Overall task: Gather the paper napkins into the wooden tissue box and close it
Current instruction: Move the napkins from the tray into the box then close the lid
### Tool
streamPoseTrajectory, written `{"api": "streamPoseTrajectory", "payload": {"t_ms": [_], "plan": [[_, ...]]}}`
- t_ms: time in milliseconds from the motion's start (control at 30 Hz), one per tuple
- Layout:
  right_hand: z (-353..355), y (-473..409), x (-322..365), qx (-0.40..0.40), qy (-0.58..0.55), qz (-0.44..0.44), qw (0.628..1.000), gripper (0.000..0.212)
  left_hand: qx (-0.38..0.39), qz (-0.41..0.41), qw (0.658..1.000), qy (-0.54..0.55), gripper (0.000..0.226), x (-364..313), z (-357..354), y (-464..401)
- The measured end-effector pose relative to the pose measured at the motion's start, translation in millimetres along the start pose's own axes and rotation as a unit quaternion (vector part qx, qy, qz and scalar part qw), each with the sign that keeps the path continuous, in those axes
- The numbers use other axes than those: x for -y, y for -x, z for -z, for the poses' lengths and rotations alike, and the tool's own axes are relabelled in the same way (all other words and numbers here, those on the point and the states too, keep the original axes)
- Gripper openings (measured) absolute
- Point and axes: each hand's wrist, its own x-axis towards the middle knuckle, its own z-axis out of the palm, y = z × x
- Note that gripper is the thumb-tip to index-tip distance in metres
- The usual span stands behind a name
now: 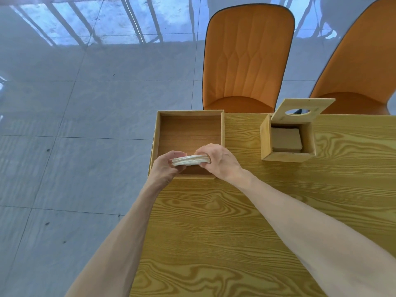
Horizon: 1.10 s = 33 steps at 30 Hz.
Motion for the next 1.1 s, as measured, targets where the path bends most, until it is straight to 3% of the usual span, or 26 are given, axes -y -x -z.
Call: {"api": "streamPoseTrajectory", "payload": {"t_ms": [100,267,467,667,800,933,1100], "plan": [[-1,-1,1,-0.044,-0.008,-0.008,0.999,0.026,-0.017,-0.018,1.0,-0.004,0.029,-2,0,-1],[-1,0,-3,-0.045,0.026,-0.021,0.998,0.035,0.004,-0.02,1.0,-0.015,0.042,0,1,-4],[1,1,-3,-0.076,0.016,-0.038,0.996,0.022,-0.032,-0.034,0.998,-0.038,0.026,-2,-3,-6],[4,6,-3,-0.042,0.005,-0.047,0.998,0.023,-0.018,0.003,0.998,-0.059,0.022,-1,-4,0],[22,17,-9,-0.067,-0.066,-0.056,0.994,0.024,-0.045,-0.02,0.999,-0.018,0.021,-19,-3,4],[58,41,-27,-0.082,-0.235,-0.089,0.964,0.026,-0.034,-0.045,0.998,0.034,0.032,-60,-19,10],[102,82,-68,-0.157,-0.25,-0.131,0.946,0.036,0.009,-0.074,0.993,0.087,0.038,-108,-76,7]]}}
